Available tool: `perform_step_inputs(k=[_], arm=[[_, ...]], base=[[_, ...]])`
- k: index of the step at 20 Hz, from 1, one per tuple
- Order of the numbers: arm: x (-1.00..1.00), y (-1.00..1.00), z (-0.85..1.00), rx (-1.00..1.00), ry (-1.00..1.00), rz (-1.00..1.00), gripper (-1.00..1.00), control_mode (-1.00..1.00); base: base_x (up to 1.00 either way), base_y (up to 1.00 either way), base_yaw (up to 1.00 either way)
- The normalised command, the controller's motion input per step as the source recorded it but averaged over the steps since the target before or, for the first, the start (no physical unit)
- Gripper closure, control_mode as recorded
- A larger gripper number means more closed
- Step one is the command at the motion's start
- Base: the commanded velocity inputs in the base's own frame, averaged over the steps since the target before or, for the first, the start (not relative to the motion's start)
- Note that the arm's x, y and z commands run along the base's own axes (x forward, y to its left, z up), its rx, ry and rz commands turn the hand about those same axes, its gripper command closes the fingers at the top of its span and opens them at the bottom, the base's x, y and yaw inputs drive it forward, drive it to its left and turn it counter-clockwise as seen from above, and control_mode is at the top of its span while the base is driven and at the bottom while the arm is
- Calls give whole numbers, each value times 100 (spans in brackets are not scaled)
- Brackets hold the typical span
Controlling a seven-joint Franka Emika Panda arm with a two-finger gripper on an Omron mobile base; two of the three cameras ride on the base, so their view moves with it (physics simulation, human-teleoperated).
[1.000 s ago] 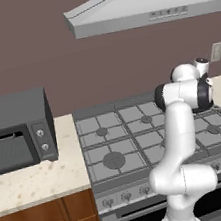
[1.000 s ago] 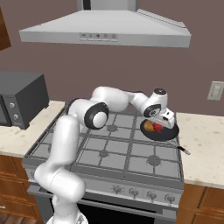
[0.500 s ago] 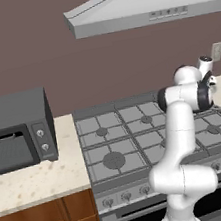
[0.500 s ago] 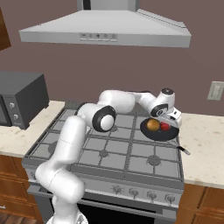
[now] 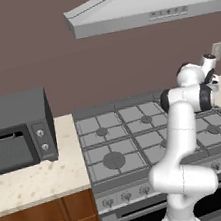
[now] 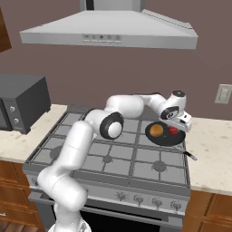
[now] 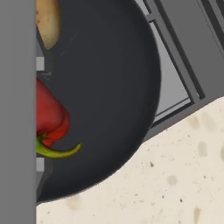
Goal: Put the bell pepper and potato in the pan. Then turn on the rear right burner and set the heat to medium.
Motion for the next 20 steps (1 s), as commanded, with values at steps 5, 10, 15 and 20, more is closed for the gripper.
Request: perform_step_inputs(k=[5,10,15,20], arm=[[0,0,-12,2,0,0,-100,-100],[0,0,0,0,0,0,-100,-100],[-9,0,0,0,0,0,-100,-100],[-12,0,10,0,0,0,-100,-100]], base=[[0,0,0],[0,0,0],[0,0,0],[0,0,0]])
